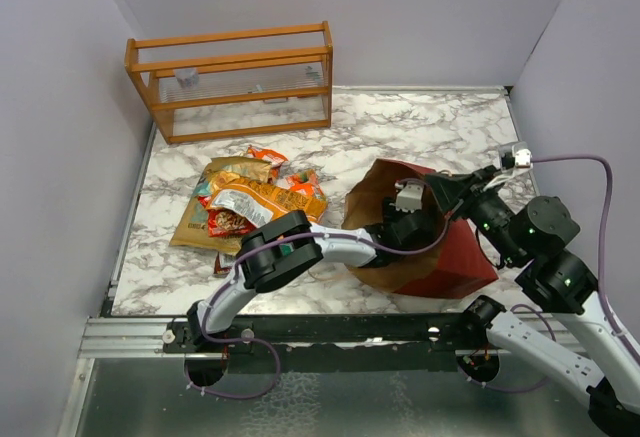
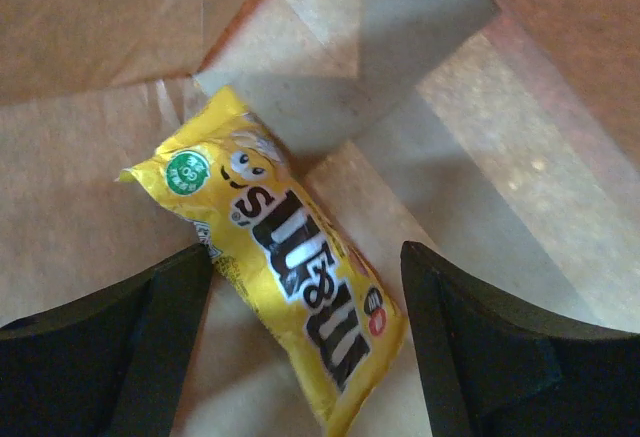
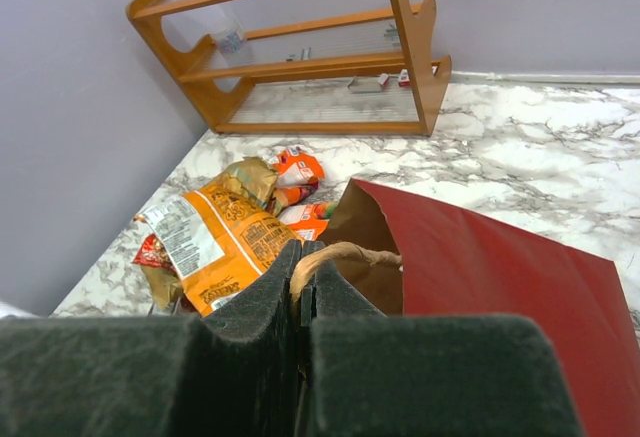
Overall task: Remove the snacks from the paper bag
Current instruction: Take out the snack from the paper bag.
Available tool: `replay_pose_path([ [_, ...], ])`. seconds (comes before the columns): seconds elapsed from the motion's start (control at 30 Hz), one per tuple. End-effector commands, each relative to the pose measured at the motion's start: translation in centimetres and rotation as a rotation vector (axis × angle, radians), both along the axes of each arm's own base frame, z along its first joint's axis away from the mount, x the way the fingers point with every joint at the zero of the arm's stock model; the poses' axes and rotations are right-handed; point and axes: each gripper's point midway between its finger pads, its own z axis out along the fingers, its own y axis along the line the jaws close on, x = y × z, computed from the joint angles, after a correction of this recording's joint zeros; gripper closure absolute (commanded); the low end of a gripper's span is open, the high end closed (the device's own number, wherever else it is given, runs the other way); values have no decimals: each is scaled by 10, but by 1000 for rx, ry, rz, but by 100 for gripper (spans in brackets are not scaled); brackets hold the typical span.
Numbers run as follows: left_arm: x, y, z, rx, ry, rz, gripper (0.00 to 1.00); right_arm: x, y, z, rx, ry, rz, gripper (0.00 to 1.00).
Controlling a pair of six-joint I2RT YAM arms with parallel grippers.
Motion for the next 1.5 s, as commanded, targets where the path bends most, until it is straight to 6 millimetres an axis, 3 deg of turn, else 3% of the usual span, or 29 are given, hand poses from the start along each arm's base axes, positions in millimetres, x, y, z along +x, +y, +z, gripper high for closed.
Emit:
replay_pose_path([
  [0.0, 17, -8, -12, 50, -50, 17, 24, -15, -3, 25, 62, -39, 36, 98],
  [0.1, 22, -13, -21, 51, -40, 1, 32, -19, -5, 26, 76, -36, 40, 98],
  [0.2, 26, -17, -17, 58, -64, -16, 44, -23, -8, 29, 81, -37, 42, 98],
  [0.37, 26, -18, 7, 56, -100, -48, 73, -25, -13, 27, 80, -33, 28, 98],
  [0.5, 19, -10, 38, 21, -122, -73, 86, -25, -16, 20, 79, -22, 10, 98],
  [0.6, 9, -2, 60, -19, -127, -114, 90, -24, -21, 18, 84, -21, -15, 98],
  [1.13, -86, 42, 82, -132, 24, -458, 95, -14, -36, 16, 63, -27, -110, 98],
  [1.3, -114, 57, 110, -165, -1, -573, 96, -10, -37, 15, 57, -26, -131, 98],
  [1.47, -127, 85, 144, -153, -65, -615, 96, -7, -37, 11, 50, -26, -142, 98],
])
